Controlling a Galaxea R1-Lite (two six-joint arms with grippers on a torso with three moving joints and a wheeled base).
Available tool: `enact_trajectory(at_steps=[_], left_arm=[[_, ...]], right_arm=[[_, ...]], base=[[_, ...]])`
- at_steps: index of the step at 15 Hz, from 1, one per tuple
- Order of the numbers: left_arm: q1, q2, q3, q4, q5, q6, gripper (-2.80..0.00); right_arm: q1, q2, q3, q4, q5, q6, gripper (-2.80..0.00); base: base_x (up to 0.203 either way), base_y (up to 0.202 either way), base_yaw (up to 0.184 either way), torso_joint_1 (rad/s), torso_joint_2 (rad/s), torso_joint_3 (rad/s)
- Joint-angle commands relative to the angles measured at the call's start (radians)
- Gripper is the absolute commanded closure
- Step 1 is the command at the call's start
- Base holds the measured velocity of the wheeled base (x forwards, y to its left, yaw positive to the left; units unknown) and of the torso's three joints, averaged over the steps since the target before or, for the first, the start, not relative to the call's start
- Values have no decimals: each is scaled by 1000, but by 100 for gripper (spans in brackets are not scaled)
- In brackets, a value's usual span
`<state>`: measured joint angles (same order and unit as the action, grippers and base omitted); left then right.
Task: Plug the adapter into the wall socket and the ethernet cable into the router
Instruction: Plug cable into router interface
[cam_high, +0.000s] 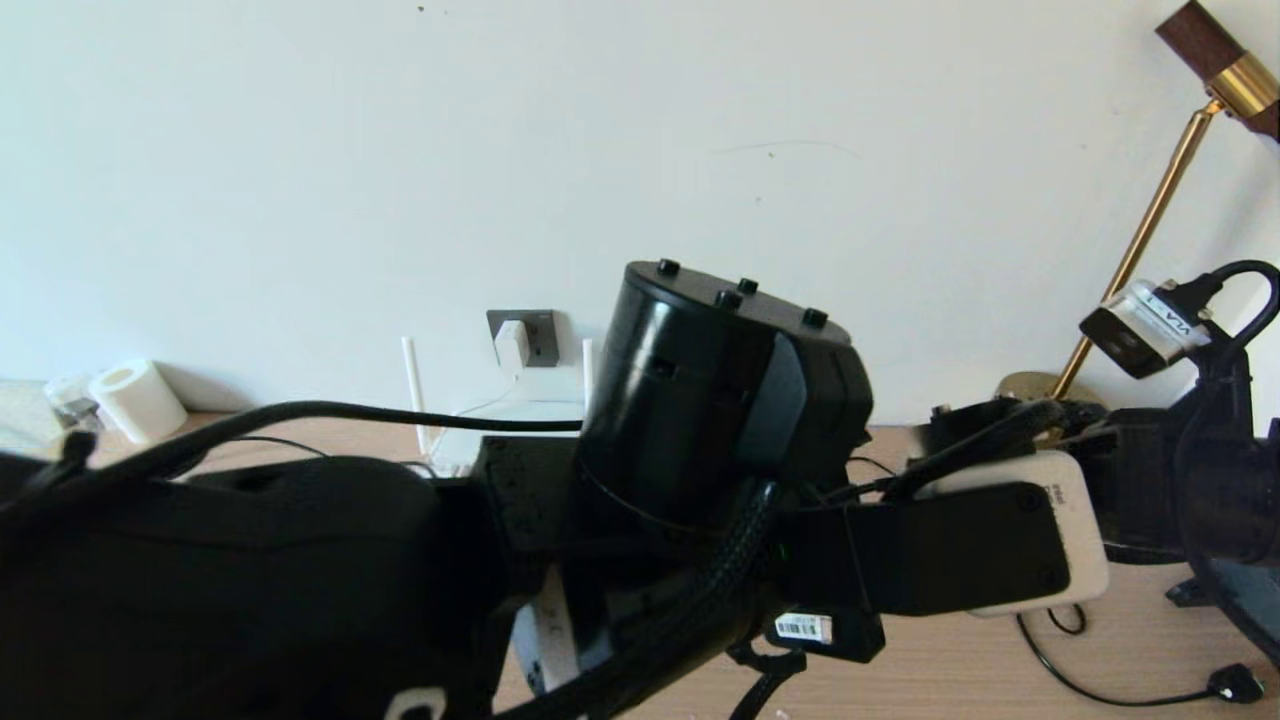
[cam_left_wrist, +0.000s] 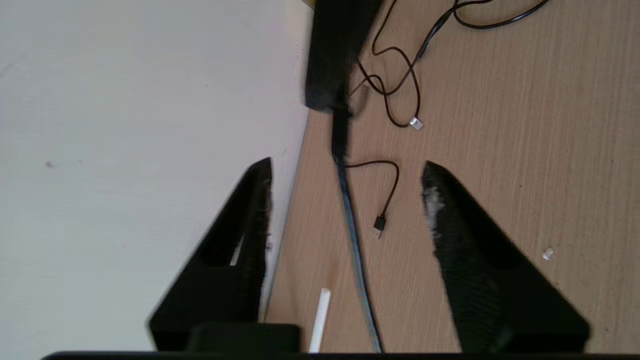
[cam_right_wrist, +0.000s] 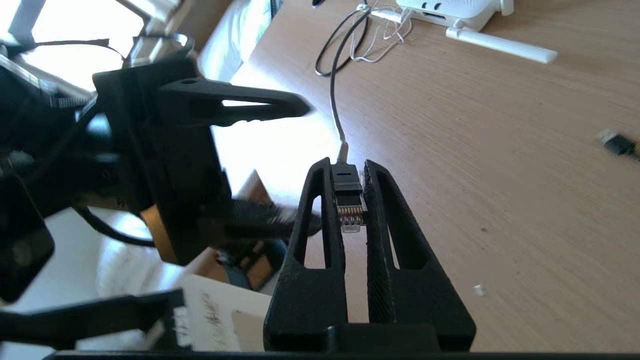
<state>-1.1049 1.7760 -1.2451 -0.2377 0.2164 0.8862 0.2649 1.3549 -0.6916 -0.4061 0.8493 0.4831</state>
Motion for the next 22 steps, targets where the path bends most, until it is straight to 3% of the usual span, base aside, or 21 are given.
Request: enact_trajectory(at_steps=[1,5,8,9,13,17,22], left_arm=[[0,-58,75,-59,3,14,-280],[0,-144,245,-290,-24,144,-280],[-3,-211,335,-385,-81,241,-280],[-4,-210,340,-424,-119,261,-280],[0,-205,366,-567,-268,345,-280],[2,-221,365,-575,-309,354,-280],[11,-200,355,-606,-384,415,-280]], right_arm=[[0,-25,-13,-3,2,103,0],[1,-100,-133,22,20,715,0],[2,-124,-209,48,88,962,0],[9,-113,-221,57,128,1008,0],[51,-99,-220,144,151,1020,0],[51,-86,-222,145,150,1017,0],[56,-92,-211,182,181,1019,0]], base=[[0,0,0,0,0,0],[0,0,0,0,0,0],[0,0,0,0,0,0],[0,0,0,0,0,0],[0,0,0,0,0,0],[0,0,0,0,0,0],[0,0,0,0,0,0]])
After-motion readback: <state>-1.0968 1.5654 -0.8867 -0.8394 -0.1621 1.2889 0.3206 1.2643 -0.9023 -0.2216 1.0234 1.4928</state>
